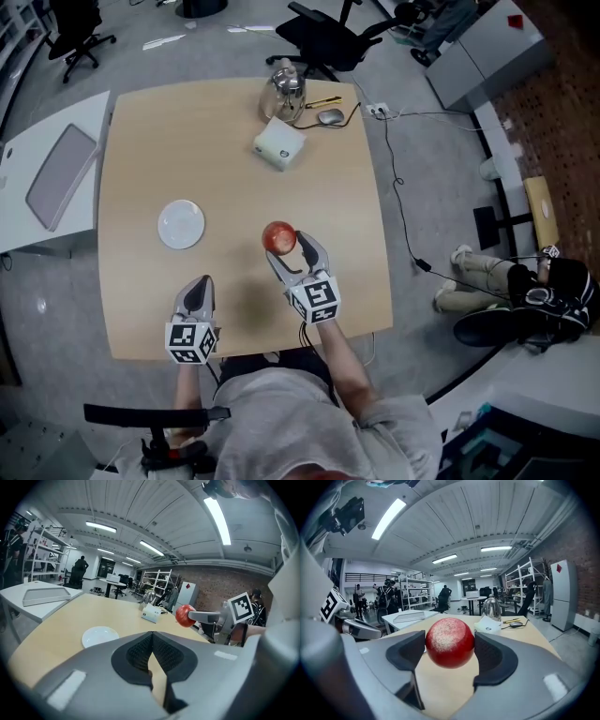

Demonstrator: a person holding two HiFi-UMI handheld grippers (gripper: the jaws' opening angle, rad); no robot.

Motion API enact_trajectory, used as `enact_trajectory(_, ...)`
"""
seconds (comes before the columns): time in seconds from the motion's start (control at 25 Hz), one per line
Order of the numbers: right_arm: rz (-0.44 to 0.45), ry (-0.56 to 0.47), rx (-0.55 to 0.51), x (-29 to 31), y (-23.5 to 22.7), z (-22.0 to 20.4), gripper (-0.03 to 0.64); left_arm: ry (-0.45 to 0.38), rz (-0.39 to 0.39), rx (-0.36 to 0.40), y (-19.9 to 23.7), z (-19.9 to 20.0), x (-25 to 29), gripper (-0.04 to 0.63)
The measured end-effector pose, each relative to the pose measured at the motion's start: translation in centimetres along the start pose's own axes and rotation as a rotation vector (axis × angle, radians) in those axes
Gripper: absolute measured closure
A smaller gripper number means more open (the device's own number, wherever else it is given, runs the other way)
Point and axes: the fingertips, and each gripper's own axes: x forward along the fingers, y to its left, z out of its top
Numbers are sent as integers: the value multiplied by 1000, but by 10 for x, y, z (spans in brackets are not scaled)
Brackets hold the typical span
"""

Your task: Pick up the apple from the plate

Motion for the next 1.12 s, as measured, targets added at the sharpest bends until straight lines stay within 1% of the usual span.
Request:
enact_trajectory(0.32, -88, -11, 18, -31, -46, -6, 282, 12, -42, 36, -33, 5, 17, 575)
enact_trajectory(0.6, -138, -1, 29, -43, -88, -18, 282, 30, -51, 37, -59, -1, 32, 575)
enact_trajectory(0.76, -146, 2, 33, -45, -110, -23, 282, 45, -44, 38, -70, -6, 41, 575)
enact_trajectory(0.92, -137, -2, 39, -48, -144, -36, 282, 50, -30, 41, -92, -17, 63, 575)
enact_trajectory(1.12, -141, 12, 49, -43, -156, -32, 282, 59, -18, 35, -95, -8, 65, 575)
